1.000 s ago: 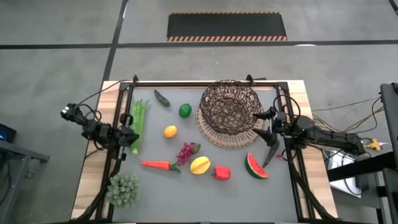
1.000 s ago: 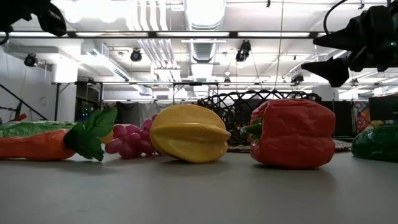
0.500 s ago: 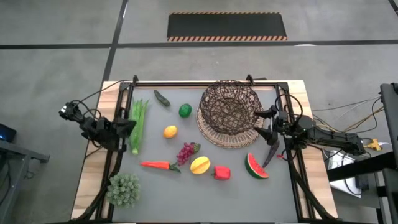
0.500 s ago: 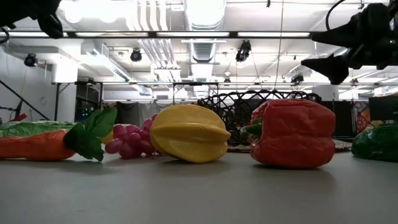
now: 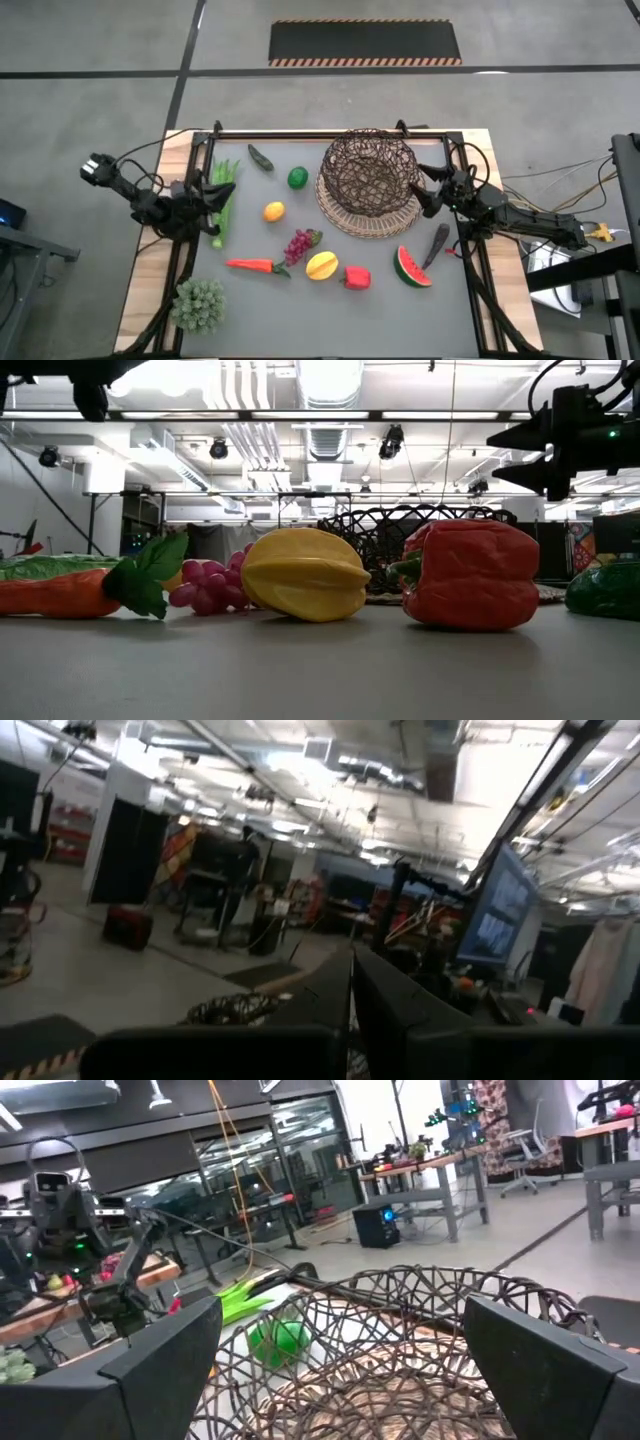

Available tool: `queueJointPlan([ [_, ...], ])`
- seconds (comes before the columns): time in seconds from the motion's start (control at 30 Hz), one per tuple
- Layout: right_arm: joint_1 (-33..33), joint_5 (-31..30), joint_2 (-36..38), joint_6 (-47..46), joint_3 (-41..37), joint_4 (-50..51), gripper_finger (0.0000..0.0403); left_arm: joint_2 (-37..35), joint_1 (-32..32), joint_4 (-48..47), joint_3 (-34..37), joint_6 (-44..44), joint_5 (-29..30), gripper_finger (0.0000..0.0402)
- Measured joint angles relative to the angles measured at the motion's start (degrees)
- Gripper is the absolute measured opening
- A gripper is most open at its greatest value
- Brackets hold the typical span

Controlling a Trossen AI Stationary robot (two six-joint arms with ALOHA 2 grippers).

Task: Build produce basket
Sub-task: Put the yellow lemon into the basket

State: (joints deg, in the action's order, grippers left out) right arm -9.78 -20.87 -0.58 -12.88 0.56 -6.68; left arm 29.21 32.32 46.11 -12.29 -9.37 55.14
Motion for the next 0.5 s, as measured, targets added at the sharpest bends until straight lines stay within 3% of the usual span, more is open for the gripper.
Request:
queueJointPlan([
  [0.2,0.00,5.10,0.00,1.22,0.00,-1.81,0.0396,9.09,-0.18,-0.06,-5.64,5.19,1.34,0.0000],
  [0.5,0.00,5.63,0.03,6.49,-0.01,-7.61,0.0396,25.38,-4.21,-3.71,-10.79,18.10,1.13,0.0000],
])
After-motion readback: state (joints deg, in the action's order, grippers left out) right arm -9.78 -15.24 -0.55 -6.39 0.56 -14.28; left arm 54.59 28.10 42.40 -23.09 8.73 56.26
